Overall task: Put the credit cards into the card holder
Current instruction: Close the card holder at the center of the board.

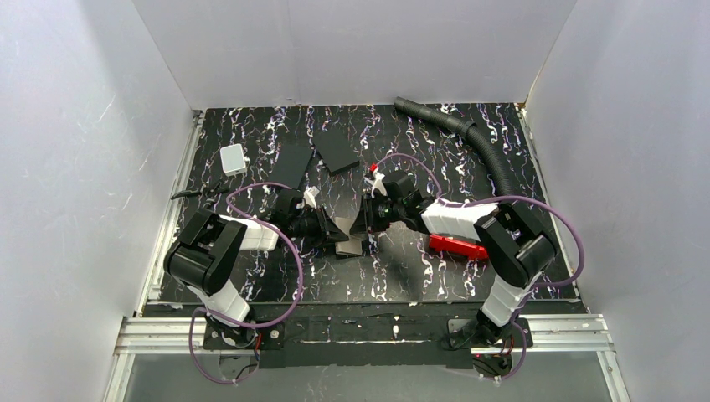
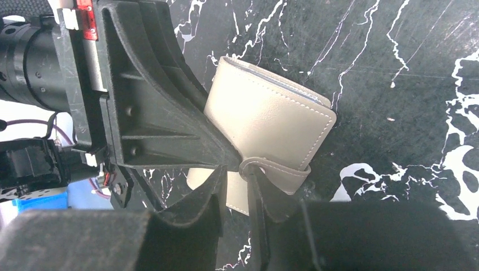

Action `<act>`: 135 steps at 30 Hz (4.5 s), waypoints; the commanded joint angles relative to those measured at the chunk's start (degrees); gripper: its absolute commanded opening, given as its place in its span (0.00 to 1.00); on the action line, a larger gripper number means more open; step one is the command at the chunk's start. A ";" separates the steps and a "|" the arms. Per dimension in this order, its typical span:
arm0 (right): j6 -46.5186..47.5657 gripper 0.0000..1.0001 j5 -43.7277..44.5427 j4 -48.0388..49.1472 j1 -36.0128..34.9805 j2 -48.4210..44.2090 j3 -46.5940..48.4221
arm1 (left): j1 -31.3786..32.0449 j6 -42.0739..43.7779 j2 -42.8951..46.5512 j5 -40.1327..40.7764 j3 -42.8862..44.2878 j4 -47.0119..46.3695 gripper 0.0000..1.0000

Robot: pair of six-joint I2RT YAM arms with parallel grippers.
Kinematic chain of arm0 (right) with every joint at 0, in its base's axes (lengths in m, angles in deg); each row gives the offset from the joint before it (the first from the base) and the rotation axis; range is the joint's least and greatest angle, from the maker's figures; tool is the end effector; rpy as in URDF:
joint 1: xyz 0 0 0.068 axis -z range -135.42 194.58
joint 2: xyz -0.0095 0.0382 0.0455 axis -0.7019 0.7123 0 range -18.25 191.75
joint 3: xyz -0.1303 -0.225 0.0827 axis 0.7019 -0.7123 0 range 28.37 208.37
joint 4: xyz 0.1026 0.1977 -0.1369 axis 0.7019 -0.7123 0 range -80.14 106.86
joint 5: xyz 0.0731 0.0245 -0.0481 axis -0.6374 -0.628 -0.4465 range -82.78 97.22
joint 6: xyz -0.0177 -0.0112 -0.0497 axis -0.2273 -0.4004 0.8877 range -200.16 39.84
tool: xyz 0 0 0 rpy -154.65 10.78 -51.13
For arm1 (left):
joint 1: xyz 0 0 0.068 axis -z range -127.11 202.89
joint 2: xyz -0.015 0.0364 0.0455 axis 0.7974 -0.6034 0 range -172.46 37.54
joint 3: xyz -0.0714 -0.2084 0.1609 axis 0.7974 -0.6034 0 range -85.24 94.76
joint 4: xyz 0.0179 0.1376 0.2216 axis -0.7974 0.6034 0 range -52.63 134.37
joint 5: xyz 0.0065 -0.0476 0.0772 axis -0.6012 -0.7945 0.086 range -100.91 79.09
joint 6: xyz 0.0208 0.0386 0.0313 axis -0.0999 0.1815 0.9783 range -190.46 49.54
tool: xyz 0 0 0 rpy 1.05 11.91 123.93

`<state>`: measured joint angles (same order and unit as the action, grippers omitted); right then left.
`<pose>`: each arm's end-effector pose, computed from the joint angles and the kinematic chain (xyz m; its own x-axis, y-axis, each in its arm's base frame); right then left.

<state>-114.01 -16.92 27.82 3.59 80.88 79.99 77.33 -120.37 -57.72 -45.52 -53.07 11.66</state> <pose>0.2601 0.2453 0.1706 -0.8449 -0.0608 -0.5314 -0.4526 0.6106 0.6498 0.2563 -0.1387 0.1224 -0.9308 -0.2684 -0.2479 0.0611 0.5545 -0.8299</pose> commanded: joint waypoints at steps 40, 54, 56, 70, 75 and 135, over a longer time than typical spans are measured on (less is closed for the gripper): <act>2.44 0.33 25.03 -22.88 -8.01 0.09 13.96 | 0.67 2.01 -3.69 6.23 -1.05 8.58 0.00; 1.23 0.30 20.25 -19.01 -8.01 3.08 13.69 | 0.61 2.27 -3.46 6.26 -0.70 8.59 0.00; 1.41 0.27 20.19 -19.18 -8.04 3.55 13.64 | 0.60 2.29 -3.46 6.24 -0.75 8.58 0.00; 2.70 0.17 20.15 -20.21 -8.14 4.15 12.03 | 0.60 2.27 -3.30 6.38 -0.96 8.59 0.00; 3.20 0.16 19.80 -20.25 -8.14 3.42 10.83 | 0.60 2.27 -3.06 6.40 -1.06 8.59 0.00; 4.81 0.14 22.51 -15.70 -12.09 9.28 5.46 | 0.54 2.59 -0.51 5.81 -0.46 11.24 0.30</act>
<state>-110.11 3.45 15.34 -4.70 84.21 86.48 76.83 -121.11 -58.46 -46.09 -52.59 12.77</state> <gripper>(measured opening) 0.151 0.208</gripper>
